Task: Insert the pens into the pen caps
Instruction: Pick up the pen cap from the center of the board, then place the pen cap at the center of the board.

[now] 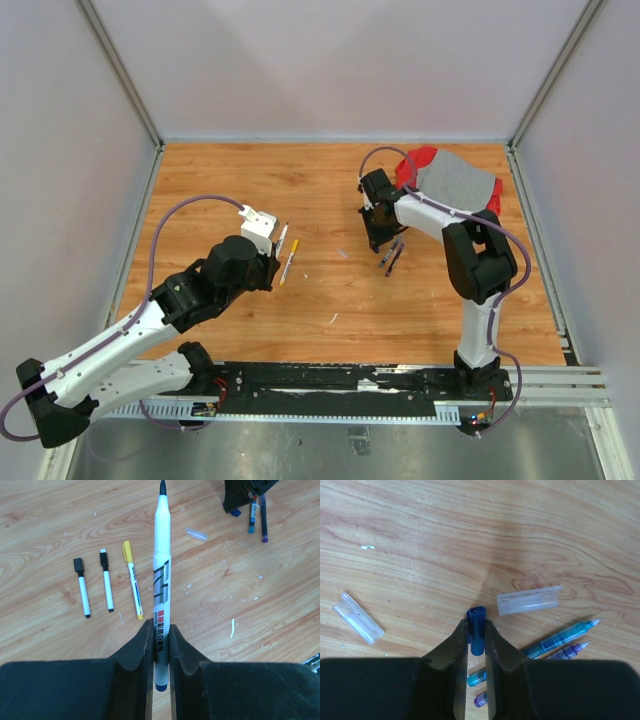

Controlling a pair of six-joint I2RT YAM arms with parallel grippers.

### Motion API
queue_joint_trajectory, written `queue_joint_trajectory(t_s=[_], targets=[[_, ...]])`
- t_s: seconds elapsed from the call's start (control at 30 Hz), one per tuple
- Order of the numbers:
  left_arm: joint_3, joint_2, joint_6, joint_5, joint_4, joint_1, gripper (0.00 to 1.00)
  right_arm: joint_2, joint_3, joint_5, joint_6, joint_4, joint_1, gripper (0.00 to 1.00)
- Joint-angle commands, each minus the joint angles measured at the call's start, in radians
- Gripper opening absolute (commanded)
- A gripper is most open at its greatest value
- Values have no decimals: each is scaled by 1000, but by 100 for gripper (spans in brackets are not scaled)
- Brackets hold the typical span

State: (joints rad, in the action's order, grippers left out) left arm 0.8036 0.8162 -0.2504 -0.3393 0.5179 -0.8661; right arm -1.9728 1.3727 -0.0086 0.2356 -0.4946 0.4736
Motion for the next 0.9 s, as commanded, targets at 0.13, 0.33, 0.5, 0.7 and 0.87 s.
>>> queue_joint_trajectory(t_s=[0.13, 0.33, 0.5, 0.7, 0.87], targets=[[-7, 0, 14, 9, -29, 3, 1, -16, 7, 19, -18, -44, 46, 9], [-7, -3, 14, 9, -31, 3, 0, 106, -77, 8, 0, -30, 82, 9], [-7, -2, 16, 13, -31, 3, 1, 195, -190, 10, 29, -20, 129, 9], [-7, -8, 14, 14, -33, 3, 0, 294, -340, 28, 79, -13, 210, 9], [-9, -12, 15, 16, -34, 3, 0, 371, -432, 65, 129, -31, 282, 9]])
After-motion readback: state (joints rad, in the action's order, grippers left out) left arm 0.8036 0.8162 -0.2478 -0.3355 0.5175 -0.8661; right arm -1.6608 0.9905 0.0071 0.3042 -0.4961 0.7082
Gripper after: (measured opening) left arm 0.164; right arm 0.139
